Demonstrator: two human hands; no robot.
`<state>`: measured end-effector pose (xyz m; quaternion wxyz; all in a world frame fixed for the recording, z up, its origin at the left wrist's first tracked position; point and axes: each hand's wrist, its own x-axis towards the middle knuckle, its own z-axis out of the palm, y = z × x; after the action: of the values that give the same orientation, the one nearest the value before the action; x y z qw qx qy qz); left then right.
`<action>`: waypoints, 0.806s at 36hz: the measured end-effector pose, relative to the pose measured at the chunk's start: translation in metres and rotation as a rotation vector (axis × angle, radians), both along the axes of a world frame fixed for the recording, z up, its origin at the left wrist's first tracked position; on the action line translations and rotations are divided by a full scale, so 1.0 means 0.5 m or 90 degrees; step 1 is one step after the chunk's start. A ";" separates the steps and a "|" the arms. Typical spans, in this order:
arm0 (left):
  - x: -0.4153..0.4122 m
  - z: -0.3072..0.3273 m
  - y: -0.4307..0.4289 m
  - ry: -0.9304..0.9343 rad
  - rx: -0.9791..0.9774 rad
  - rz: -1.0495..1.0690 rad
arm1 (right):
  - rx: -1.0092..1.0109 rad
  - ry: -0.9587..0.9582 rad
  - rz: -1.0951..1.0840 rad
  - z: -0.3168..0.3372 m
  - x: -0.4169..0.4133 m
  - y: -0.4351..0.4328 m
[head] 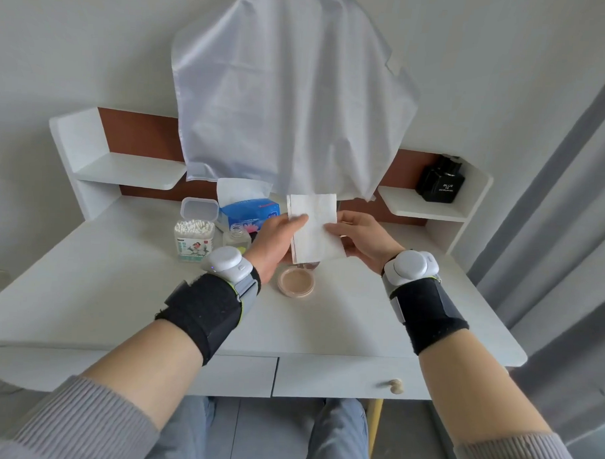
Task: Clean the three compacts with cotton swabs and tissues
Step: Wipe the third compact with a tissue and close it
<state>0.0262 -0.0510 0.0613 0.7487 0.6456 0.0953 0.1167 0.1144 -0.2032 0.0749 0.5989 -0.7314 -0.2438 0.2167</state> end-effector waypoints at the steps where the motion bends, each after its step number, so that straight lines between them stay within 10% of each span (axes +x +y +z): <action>1: 0.001 -0.003 0.004 -0.005 0.040 0.005 | 0.003 0.000 0.001 -0.001 0.000 -0.001; 29: -0.021 -0.002 0.036 -0.015 0.011 -0.122 | 0.145 0.085 0.026 -0.023 -0.003 -0.025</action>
<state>0.0158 -0.0332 0.0603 0.7521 0.6566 0.0233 0.0525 0.1129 -0.2158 0.0633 0.6885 -0.6374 -0.2411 0.2482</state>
